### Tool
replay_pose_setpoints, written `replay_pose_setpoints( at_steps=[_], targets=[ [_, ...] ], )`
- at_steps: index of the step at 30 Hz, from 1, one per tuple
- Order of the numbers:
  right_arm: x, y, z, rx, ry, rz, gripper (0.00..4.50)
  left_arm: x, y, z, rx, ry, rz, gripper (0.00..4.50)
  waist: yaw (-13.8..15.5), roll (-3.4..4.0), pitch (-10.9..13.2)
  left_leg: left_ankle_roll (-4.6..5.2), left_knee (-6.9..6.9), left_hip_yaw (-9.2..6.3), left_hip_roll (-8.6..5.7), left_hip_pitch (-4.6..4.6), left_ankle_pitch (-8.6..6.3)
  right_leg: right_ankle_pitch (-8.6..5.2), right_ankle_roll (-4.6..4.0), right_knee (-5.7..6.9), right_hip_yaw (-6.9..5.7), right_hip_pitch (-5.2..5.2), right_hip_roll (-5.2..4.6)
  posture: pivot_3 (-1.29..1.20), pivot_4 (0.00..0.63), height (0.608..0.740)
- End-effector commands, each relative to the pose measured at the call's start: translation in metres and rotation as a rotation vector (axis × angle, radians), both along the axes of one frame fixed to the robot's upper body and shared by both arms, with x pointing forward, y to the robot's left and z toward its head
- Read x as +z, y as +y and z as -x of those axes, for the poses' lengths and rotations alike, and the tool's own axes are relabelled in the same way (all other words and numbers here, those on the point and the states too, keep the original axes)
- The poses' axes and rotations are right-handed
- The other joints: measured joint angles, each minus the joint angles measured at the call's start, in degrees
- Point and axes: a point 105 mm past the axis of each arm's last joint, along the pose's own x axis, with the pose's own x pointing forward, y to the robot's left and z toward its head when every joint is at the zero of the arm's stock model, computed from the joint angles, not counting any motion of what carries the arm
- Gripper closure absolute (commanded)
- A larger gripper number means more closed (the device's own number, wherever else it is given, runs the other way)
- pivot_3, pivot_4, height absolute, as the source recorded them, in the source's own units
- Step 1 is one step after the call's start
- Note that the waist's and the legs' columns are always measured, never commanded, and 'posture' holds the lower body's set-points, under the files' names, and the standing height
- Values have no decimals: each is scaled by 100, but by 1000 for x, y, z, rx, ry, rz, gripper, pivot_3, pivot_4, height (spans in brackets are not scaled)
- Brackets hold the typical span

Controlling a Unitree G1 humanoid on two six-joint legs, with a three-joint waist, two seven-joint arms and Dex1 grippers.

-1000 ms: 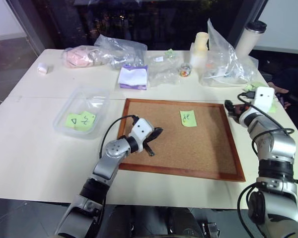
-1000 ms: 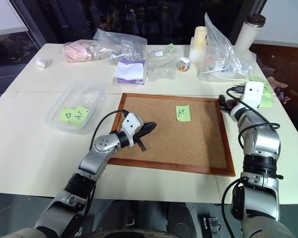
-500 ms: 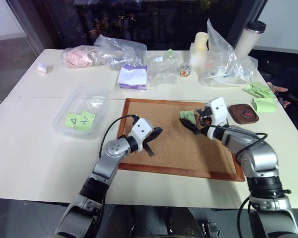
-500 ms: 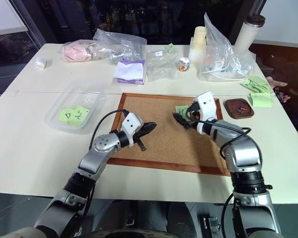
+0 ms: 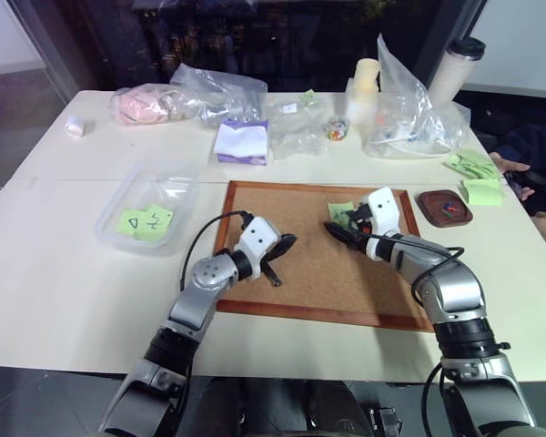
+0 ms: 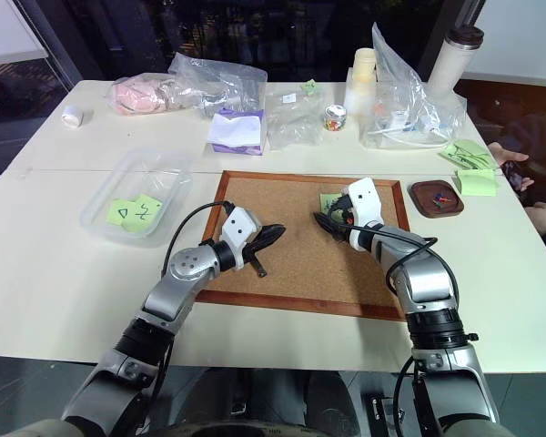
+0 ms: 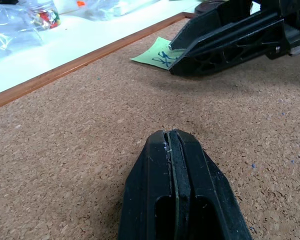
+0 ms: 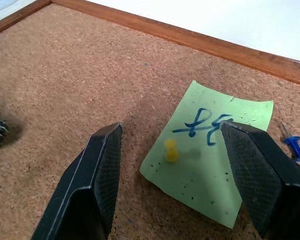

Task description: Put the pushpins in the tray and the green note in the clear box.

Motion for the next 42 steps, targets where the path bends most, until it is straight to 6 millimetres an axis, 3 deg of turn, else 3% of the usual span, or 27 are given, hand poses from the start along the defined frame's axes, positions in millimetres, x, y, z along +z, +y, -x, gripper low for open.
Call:
replay_pose_setpoints(
  at_steps=[1,6,11,20,25,27,32,34,39,42],
  targets=[
    [5,-1,-2,-1,-31,-2,2170,-21,9,2,29,60,-54,4500,-3,0,0,0,0,0,0,0,0,0,0,0,0,-1,0,0,150,740],
    [2,-2,-2,-1,-24,-3,4481,-19,8,2,31,56,-51,4500,-4,0,0,0,0,1,1,0,0,0,0,-1,1,-1,2,0,150,740],
    [10,0,-1,12,-43,5,4481,-19,8,1,35,56,-47,4500,-4,0,0,0,0,1,1,0,0,0,0,-1,1,-1,2,0,150,740],
    [67,10,15,74,-174,7,4481,-31,8,4,44,105,-46,4500,4,1,1,0,-1,-1,4,-7,0,0,0,-1,1,-8,0,0,150,740],
    [69,10,27,97,-167,51,4481,-28,4,2,44,104,-31,4500,15,1,1,0,-1,-2,6,-4,0,0,-1,-3,0,-3,-1,0,150,740],
    [69,11,33,113,-167,74,4481,-17,1,-4,57,96,11,4500,25,1,1,0,-1,-2,5,-4,0,0,-1,-4,0,-3,-2,0,150,740],
    [69,16,56,174,-163,123,4481,49,-15,-17,6,160,328,4500,26,-23,16,1,1,-8,0,-13,-1,0,0,-4,-4,-7,-6,0,150,740],
    [70,18,63,190,-166,135,4500,69,-18,-19,-38,222,448,3797,23,-42,28,1,1,-13,-1,-27,-1,-1,1,-4,-8,-20,-5,0,150,740],
    [73,22,70,201,-169,145,4500,80,-24,-20,-88,328,537,1568,2,-45,30,1,0,-13,-4,-34,-1,-1,2,-9,-7,-28,3,0,150,740],
    [74,23,71,201,-173,152,4500,89,-27,-19,-125,388,599,1568,10,-50,34,1,0,-14,-3,-33,0,-1,2,-9,-7,-28,4,0,150,740]
  ],
)
